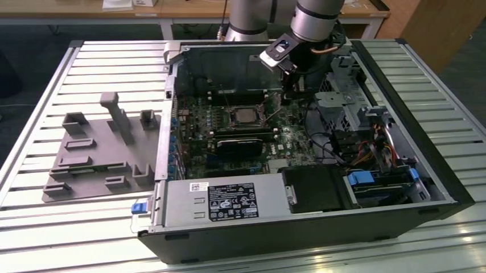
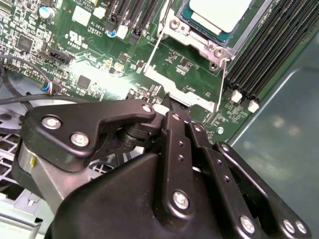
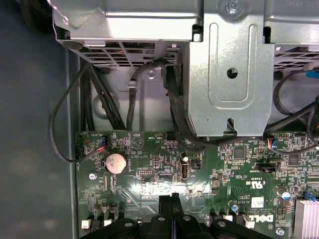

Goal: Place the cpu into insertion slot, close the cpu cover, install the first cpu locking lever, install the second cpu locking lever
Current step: 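Close the cpu cover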

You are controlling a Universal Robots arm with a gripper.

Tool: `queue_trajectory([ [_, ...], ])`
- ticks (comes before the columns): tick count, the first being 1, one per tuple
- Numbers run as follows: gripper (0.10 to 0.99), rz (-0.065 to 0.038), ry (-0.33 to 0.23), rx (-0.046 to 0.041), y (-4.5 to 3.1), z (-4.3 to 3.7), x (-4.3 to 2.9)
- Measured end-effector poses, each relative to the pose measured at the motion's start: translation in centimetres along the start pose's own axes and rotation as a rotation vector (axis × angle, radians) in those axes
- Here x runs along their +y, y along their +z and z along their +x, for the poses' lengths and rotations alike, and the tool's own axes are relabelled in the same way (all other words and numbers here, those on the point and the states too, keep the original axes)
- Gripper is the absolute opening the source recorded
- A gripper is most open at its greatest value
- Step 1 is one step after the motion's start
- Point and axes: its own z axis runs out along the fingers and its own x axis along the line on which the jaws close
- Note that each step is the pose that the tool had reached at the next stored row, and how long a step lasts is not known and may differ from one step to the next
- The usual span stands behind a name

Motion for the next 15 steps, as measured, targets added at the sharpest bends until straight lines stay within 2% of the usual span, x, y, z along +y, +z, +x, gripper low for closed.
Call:
queue_trajectory([
  [6,0.102,0.0,0.0,0.0009,0.02,0.0,-0.19],
  [10,0.102,-0.003,0.0,0.0009,0.07,0.01,-0.69],
  [11,0.102,-0.007,0.0,0.001,0.12,0.03,-1.21],
  [15,0.102,-0.018,0.001,0.0012,0.22,0.09,-2.31],
])
